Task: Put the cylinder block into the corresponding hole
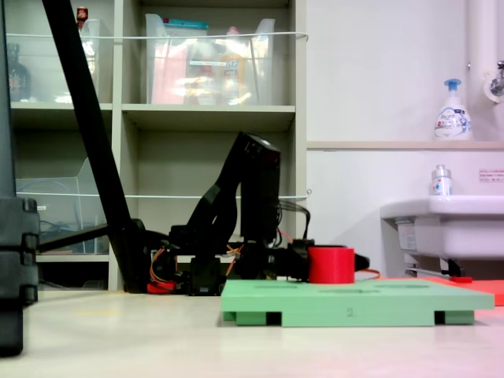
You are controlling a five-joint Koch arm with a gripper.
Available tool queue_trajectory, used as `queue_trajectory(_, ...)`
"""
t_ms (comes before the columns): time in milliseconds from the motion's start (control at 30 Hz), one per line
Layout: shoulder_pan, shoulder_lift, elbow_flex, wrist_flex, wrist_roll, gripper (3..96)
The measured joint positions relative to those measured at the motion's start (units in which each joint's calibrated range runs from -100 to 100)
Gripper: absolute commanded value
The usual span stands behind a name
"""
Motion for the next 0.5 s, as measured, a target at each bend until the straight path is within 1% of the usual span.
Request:
queue_trajectory(233,0.00,0.00,-0.10,0.00,0.00,82.4)
queue_trajectory(267,0.00,0.00,-0.10,0.00,0.00,82.9)
queue_trajectory(300,0.00,0.00,-0.49,0.00,0.00,87.3)
queue_trajectory(333,0.00,0.00,-0.59,0.00,0.00,89.5)
queue_trajectory(500,0.24,-3.83,-3.33,0.00,-0.54,89.5)
